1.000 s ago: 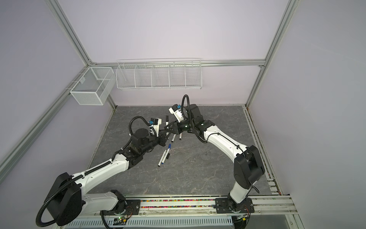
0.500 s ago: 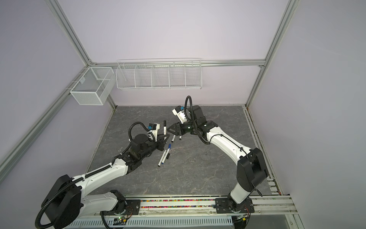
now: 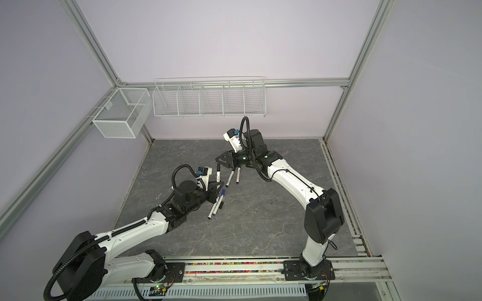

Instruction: Insert the pens into the pen caps

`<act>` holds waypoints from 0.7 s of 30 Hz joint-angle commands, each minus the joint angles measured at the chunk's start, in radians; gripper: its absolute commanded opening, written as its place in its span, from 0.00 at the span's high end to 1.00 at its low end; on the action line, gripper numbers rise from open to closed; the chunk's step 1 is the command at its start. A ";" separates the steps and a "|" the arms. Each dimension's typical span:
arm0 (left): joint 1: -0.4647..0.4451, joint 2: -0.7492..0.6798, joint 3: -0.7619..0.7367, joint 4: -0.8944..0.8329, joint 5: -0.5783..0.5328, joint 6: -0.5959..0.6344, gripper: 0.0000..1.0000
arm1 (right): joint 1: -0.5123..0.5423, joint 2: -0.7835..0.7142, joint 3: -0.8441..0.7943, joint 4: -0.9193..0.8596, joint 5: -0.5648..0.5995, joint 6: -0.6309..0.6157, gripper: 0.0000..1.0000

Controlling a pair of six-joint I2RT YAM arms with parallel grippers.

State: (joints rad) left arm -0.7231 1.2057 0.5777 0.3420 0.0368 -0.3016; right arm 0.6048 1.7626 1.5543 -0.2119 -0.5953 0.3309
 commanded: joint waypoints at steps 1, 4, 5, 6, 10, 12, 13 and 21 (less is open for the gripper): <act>-0.007 -0.019 -0.006 0.008 -0.012 0.002 1.00 | 0.013 0.022 0.015 -0.026 -0.005 0.004 0.60; -0.007 -0.016 -0.004 0.008 -0.011 0.003 1.00 | 0.020 0.026 0.012 -0.035 -0.009 0.002 0.62; -0.007 -0.014 -0.004 0.008 -0.011 0.002 1.00 | 0.023 0.025 0.008 -0.036 -0.009 0.002 0.63; -0.007 -0.013 -0.004 0.008 -0.011 0.001 1.00 | 0.025 0.024 0.004 -0.038 -0.010 0.002 0.64; -0.007 -0.009 -0.004 0.011 -0.010 -0.004 1.00 | 0.031 0.022 -0.016 -0.038 -0.018 0.009 0.69; -0.007 -0.009 -0.003 0.012 -0.013 -0.006 1.00 | 0.034 0.022 -0.024 -0.041 -0.023 0.010 0.70; -0.007 -0.011 -0.003 0.012 -0.014 -0.005 1.00 | 0.035 0.021 -0.030 -0.041 -0.026 0.010 0.72; -0.007 -0.014 0.018 0.024 -0.052 -0.014 1.00 | 0.036 0.006 -0.072 -0.046 -0.065 0.003 0.87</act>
State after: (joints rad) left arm -0.7284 1.2060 0.5739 0.3122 0.0219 -0.3054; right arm 0.6380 1.7824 1.5162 -0.2340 -0.6216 0.3439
